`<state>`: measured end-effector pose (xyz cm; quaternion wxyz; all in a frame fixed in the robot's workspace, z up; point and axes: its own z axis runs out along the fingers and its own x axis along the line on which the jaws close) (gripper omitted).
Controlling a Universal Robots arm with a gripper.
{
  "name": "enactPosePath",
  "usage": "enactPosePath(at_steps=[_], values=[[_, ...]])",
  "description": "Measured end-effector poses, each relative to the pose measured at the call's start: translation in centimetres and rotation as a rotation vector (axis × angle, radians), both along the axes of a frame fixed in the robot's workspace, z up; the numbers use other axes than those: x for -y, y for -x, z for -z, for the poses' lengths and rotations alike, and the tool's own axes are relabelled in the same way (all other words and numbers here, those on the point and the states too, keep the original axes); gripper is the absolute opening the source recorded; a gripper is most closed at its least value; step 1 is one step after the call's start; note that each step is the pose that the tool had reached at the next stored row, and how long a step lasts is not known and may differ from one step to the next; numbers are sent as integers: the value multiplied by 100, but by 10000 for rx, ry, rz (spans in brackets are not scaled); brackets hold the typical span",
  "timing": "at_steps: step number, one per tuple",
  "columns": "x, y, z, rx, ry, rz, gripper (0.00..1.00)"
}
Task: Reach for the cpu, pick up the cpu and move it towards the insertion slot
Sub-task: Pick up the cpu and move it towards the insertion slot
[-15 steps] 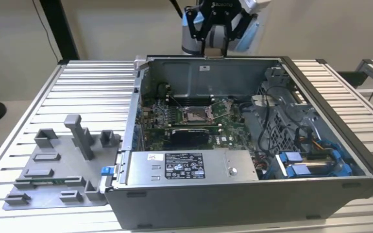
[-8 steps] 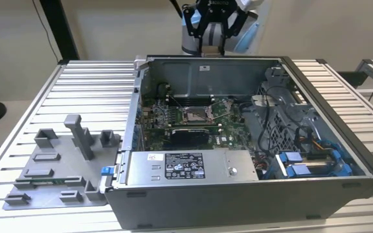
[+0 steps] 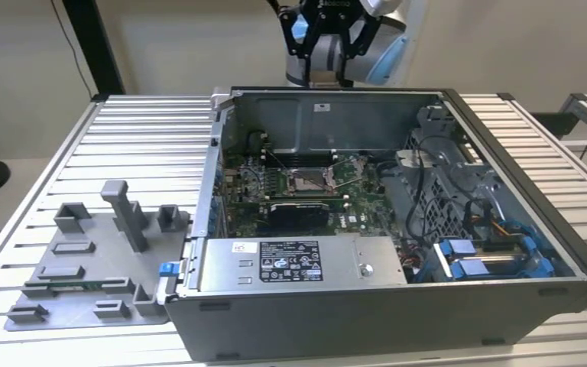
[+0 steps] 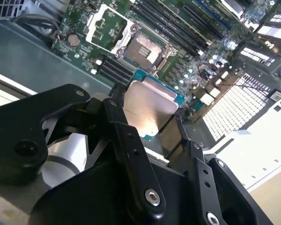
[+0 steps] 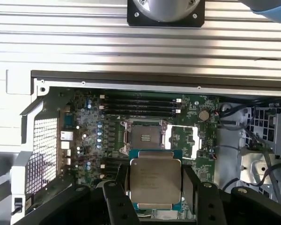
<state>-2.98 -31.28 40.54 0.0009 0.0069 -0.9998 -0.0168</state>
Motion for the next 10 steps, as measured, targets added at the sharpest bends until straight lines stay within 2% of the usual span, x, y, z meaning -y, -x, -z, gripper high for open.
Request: enactPosePath(at_steps=[2,10], values=[[-13,9,1,-2,1,4,0],[-13,10,1,-1,0,7,0]])
